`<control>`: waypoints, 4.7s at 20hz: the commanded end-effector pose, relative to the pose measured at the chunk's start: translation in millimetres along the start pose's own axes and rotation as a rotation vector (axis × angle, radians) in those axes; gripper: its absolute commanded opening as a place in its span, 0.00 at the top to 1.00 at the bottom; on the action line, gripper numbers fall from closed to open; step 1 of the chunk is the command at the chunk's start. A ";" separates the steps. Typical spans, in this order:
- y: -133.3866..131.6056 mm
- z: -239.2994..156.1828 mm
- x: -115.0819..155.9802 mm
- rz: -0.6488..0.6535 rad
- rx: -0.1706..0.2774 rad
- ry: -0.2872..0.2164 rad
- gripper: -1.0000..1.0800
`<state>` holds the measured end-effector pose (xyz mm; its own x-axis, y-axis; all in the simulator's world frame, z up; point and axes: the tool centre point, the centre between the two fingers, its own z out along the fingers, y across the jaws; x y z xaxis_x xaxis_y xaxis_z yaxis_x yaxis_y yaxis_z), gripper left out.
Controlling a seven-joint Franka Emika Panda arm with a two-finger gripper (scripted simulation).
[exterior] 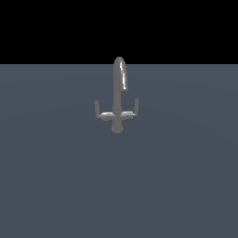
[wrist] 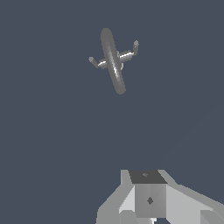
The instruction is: Turn on the faucet by rotating a designated handle.
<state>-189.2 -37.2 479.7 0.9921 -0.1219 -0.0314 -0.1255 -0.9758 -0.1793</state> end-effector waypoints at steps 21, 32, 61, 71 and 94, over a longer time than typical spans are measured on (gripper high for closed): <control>43.2 74.1 131.7 0.167 0.362 -0.195 1.00; 58.5 122.1 184.6 0.240 0.537 -0.290 1.00; 66.6 283.1 298.1 0.446 1.024 -0.563 1.00; 58.8 322.9 318.5 0.495 1.130 -0.625 1.00; 57.5 330.2 312.5 0.509 1.157 -0.642 1.00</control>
<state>113.0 -71.1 134.1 0.6996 -0.0010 -0.7145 -0.7098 -0.1150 -0.6949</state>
